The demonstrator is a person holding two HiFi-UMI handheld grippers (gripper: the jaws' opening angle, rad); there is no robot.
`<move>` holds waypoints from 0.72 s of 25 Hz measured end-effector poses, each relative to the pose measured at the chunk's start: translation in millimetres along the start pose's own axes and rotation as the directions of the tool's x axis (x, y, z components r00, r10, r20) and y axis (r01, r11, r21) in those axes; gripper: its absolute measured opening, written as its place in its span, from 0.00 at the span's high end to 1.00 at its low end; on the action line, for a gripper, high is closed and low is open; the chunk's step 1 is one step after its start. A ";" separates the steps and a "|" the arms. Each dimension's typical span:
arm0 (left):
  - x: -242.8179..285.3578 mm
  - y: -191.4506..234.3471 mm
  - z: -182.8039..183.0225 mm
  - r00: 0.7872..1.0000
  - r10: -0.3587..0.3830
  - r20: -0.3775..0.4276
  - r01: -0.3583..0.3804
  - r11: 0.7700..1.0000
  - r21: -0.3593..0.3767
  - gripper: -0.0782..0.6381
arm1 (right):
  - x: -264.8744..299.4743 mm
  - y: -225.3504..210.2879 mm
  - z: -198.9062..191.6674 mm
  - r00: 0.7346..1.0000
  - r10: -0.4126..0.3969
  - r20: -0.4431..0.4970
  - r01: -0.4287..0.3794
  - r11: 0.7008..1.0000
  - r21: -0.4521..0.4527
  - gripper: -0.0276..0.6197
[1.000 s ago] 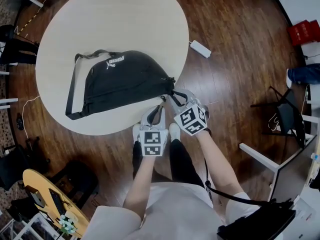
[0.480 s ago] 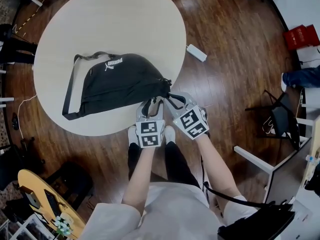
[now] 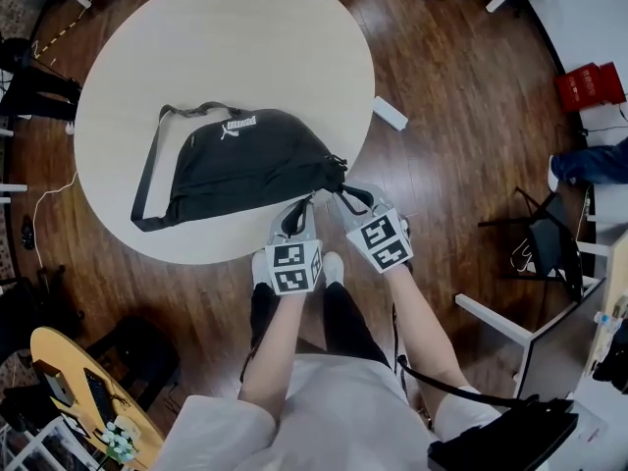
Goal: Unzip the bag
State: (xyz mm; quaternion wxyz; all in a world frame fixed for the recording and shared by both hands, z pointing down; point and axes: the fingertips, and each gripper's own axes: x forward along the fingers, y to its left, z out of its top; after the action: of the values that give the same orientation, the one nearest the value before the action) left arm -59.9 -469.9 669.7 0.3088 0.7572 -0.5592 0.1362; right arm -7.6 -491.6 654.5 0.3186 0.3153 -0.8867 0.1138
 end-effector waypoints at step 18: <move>-14.6 40.4 -31.1 0.992 -0.096 -0.082 0.099 0.994 0.035 0.85 | 12.9 12.5 -28.3 0.984 -0.128 -0.123 0.138 0.987 0.080 0.90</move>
State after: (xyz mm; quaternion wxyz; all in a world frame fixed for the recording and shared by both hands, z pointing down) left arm -98.2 -446.9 698.3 0.3225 0.7833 -0.5060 0.1623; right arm -9.3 -476.8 684.6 0.3629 0.3802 -0.8375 0.1496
